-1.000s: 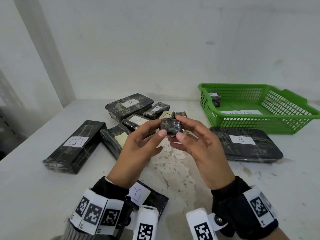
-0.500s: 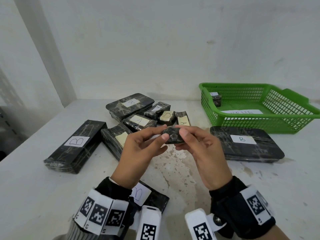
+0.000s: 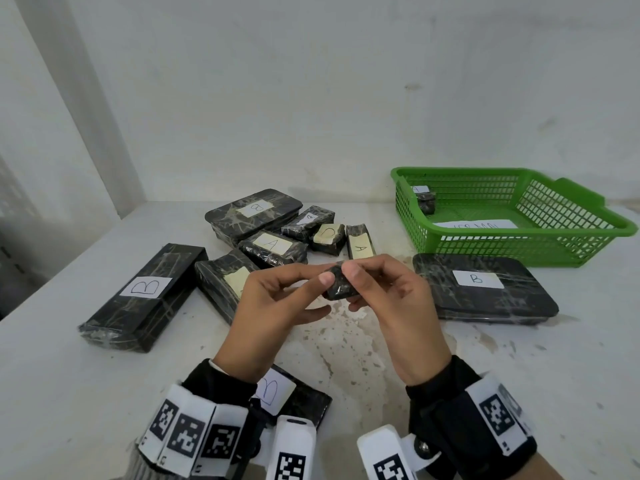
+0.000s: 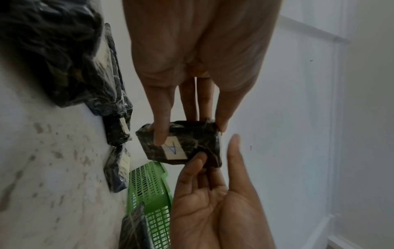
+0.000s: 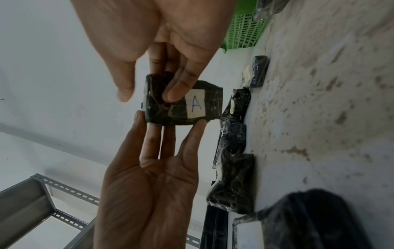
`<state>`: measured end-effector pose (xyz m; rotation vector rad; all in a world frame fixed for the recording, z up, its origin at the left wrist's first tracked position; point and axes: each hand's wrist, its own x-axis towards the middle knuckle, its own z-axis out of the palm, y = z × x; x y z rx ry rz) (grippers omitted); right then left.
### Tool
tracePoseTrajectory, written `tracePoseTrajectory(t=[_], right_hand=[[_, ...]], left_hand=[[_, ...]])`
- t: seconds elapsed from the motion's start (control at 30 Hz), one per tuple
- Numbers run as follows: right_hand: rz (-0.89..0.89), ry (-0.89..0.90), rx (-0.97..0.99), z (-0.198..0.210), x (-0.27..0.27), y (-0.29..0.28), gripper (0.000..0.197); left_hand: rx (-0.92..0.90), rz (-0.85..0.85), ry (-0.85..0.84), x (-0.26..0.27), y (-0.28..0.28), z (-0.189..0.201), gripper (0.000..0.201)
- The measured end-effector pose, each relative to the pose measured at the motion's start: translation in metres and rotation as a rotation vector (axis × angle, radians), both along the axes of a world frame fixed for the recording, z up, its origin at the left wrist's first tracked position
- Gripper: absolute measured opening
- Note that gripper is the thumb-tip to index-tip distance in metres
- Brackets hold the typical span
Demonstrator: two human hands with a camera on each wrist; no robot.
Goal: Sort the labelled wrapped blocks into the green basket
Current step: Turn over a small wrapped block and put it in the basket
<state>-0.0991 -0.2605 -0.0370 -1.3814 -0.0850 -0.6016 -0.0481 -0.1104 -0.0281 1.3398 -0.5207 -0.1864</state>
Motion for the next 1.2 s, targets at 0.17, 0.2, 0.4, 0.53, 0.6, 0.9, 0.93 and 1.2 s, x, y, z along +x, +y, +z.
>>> tracePoseTrajectory(t=[0.17,0.2,0.4,0.53,0.6,0.9,0.93,1.2], right_hand=[[-0.032,-0.010,-0.013,-0.004,0.002,-0.001,0.012],[-0.029,0.002,-0.013,-0.004,0.002,-0.001,0.012],[0.024,0.077,0.025,0.001,0.004,-0.005,0.035],[-0.042,0.191,-0.046,-0.005,0.011,-0.018,0.025],[-0.068,0.250,-0.111,-0.011,0.014,-0.026,0.024],[0.097,0.267,0.311,-0.001,0.015,-0.030,0.021],[0.087,0.259,0.341,0.002,0.014,-0.033,0.021],[0.010,0.262,0.324,0.038,0.001,-0.094,0.013]], left_hand=[[0.022,-0.027,-0.004,0.000,0.000,-0.001,0.027],[0.016,-0.011,-0.006,-0.001,-0.001,-0.001,0.027],[-0.071,0.045,0.113,0.002,-0.003,0.000,0.025],[-0.203,0.076,0.242,0.006,0.003,0.008,0.028],[-0.238,0.057,0.293,0.007,0.004,0.010,0.031],[-0.325,-0.020,0.443,-0.006,-0.019,0.010,0.038],[-0.350,-0.015,0.469,-0.007,-0.024,0.012,0.038],[-0.465,-0.031,0.596,-0.015,-0.091,0.031,0.034]])
